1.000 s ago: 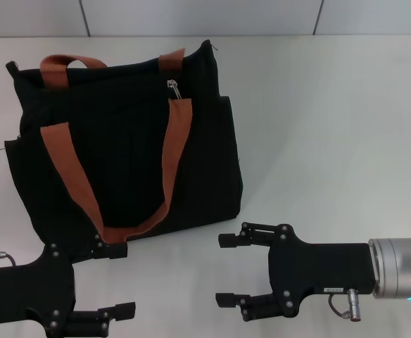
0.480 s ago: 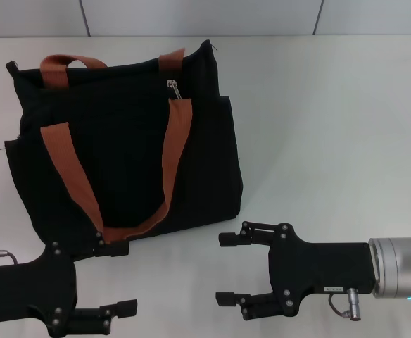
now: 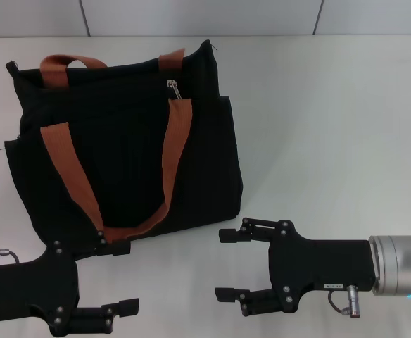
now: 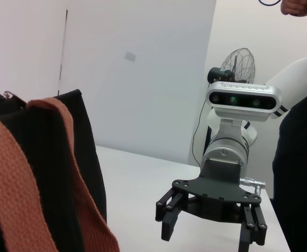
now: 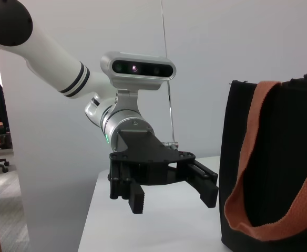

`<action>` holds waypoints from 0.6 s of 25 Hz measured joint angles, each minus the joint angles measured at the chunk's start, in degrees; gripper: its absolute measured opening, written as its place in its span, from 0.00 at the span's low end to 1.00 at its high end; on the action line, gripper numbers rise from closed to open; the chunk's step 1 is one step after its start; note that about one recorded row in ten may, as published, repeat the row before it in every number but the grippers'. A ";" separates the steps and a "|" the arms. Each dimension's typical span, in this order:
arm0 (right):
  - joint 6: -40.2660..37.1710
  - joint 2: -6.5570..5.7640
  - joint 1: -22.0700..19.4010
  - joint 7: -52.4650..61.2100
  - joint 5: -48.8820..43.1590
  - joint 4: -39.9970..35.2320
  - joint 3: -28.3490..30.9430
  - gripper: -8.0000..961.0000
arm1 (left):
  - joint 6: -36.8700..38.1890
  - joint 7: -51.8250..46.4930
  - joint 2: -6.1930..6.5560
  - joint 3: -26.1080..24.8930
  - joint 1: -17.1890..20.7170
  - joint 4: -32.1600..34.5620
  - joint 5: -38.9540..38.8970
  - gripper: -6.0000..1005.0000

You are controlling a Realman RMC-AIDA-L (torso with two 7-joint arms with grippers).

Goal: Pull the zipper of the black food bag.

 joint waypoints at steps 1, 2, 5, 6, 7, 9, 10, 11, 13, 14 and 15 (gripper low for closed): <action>0.00 0.00 0.00 0.00 0.01 0.00 0.00 0.84 | 0.00 0.00 0.00 0.00 0.00 0.00 0.00 0.82; 0.00 0.00 0.00 0.00 0.02 0.00 0.00 0.84 | 0.00 0.02 0.00 0.00 0.00 0.00 0.00 0.82; 0.00 0.00 0.00 0.00 0.07 0.00 0.00 0.84 | -0.03 0.05 0.00 0.00 -0.04 0.00 0.00 0.82; 0.00 0.00 0.00 0.00 0.09 0.00 0.00 0.84 | -0.10 0.04 0.00 0.00 -0.07 0.00 0.00 0.82; 0.00 0.00 0.00 0.00 0.11 0.00 0.00 0.84 | -0.12 0.03 0.00 0.00 -0.07 0.00 0.00 0.82; 0.00 0.00 0.00 0.00 0.13 0.00 0.00 0.84 | -0.17 0.00 0.00 0.00 -0.08 0.00 0.00 0.82; 0.00 0.00 0.00 0.00 0.13 0.00 0.00 0.84 | -0.17 -0.01 0.00 0.00 -0.08 0.00 0.00 0.82; -0.01 0.00 0.00 0.00 0.14 0.00 0.00 0.84 | -0.17 -0.03 0.00 0.00 -0.08 0.00 0.00 0.82; 0.00 0.00 0.00 0.00 0.14 0.00 0.00 0.84 | -0.17 -0.05 0.00 0.00 -0.09 0.00 0.00 0.82; 0.00 0.00 0.00 0.00 0.14 0.00 0.00 0.84 | -0.17 -0.06 0.00 0.00 -0.08 0.00 0.00 0.82; 0.00 0.00 0.00 0.00 0.15 0.00 0.00 0.84 | -0.17 -0.06 0.00 0.00 -0.09 0.00 0.00 0.82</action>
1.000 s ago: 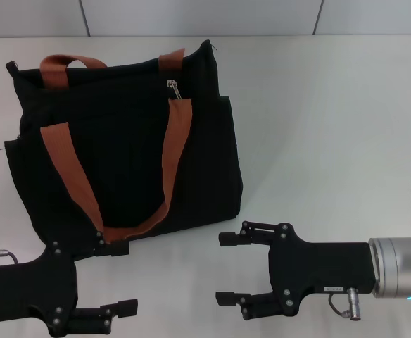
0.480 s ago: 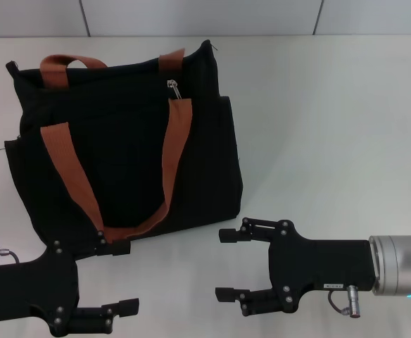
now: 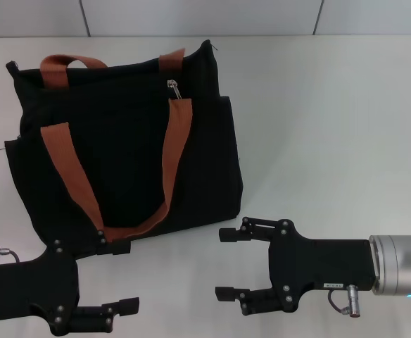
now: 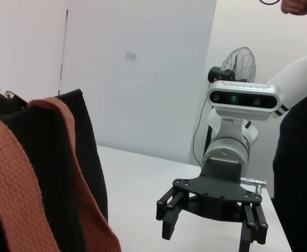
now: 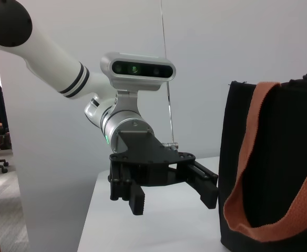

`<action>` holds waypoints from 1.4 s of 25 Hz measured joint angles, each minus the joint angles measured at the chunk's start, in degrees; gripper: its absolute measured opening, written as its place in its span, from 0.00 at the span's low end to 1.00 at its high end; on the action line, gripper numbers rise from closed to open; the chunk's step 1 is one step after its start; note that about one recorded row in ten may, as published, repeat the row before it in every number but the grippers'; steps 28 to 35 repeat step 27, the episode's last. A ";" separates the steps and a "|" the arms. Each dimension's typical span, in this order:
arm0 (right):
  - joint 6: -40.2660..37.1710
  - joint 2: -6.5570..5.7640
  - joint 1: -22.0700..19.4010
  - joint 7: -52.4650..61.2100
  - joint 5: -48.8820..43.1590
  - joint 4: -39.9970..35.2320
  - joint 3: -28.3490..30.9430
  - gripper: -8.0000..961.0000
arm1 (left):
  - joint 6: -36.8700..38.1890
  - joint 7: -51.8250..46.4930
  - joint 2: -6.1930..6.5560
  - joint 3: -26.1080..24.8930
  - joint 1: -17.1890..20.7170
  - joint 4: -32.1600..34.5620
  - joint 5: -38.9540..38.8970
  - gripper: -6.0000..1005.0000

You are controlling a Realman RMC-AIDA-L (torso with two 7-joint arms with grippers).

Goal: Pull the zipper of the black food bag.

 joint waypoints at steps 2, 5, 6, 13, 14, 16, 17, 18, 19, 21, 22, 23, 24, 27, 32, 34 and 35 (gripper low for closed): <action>0.02 0.00 0.00 0.00 0.05 0.00 0.00 0.84 | -0.05 -0.03 0.00 0.00 0.00 0.00 0.00 0.82; 0.03 0.00 0.00 0.00 0.08 0.00 0.00 0.84 | -0.24 -0.10 0.00 0.00 0.00 0.00 -0.01 0.82; 0.03 0.00 0.00 0.00 0.08 0.00 0.00 0.84 | -0.25 -0.11 0.00 0.00 0.00 0.01 -0.01 0.82; 0.12 0.00 0.00 0.00 0.08 0.00 0.00 0.84 | -0.26 -0.11 0.00 0.00 0.01 0.09 -0.10 0.82; 0.15 0.00 0.00 0.00 0.08 0.00 0.00 0.84 | -0.26 -0.11 0.00 0.00 0.01 0.09 -0.11 0.82; 0.18 0.00 0.00 0.00 0.08 0.00 0.01 0.84 | -0.26 -0.11 0.00 0.00 0.00 0.09 -0.12 0.82; 0.17 0.00 0.00 0.00 0.08 -0.01 0.03 0.84 | -0.26 -0.11 0.00 0.00 0.01 0.09 -0.12 0.82; 0.17 0.00 0.00 0.00 0.08 -0.02 0.06 0.84 | -0.26 -0.11 0.00 0.00 0.01 0.09 -0.13 0.82; 0.18 0.00 0.00 0.00 0.08 -0.04 0.07 0.84 | -0.26 -0.11 0.00 0.00 0.01 0.09 -0.14 0.82; 0.18 0.00 0.00 0.00 0.08 -0.07 0.09 0.84 | -0.26 -0.11 0.00 0.00 0.01 0.09 -0.15 0.82; 0.18 0.00 0.00 0.00 0.08 -0.08 0.09 0.84 | -0.26 -0.11 0.00 0.00 0.01 0.09 -0.15 0.82; 0.18 0.00 0.00 0.00 0.08 -0.08 0.09 0.84 | -0.26 -0.11 0.00 0.00 0.01 0.09 -0.15 0.82; 0.18 0.00 0.00 0.00 0.08 -0.10 0.09 0.84 | -0.26 -0.11 0.00 0.00 0.00 0.09 -0.15 0.82; 0.18 0.00 0.00 0.00 0.41 -0.17 0.09 0.84 | -0.26 -0.11 0.00 0.00 0.01 0.09 -0.14 0.82; 0.18 0.00 0.00 0.00 0.41 -0.17 0.09 0.84 | -0.26 -0.11 0.00 0.00 0.01 0.09 -0.14 0.82; 0.18 0.00 0.00 0.00 0.41 -0.17 0.09 0.84 | -0.26 -0.11 0.00 0.00 0.01 0.09 -0.14 0.82; 0.18 0.00 0.00 0.00 0.41 -0.17 0.09 0.84 | -0.26 -0.11 0.00 0.00 0.01 0.09 -0.14 0.82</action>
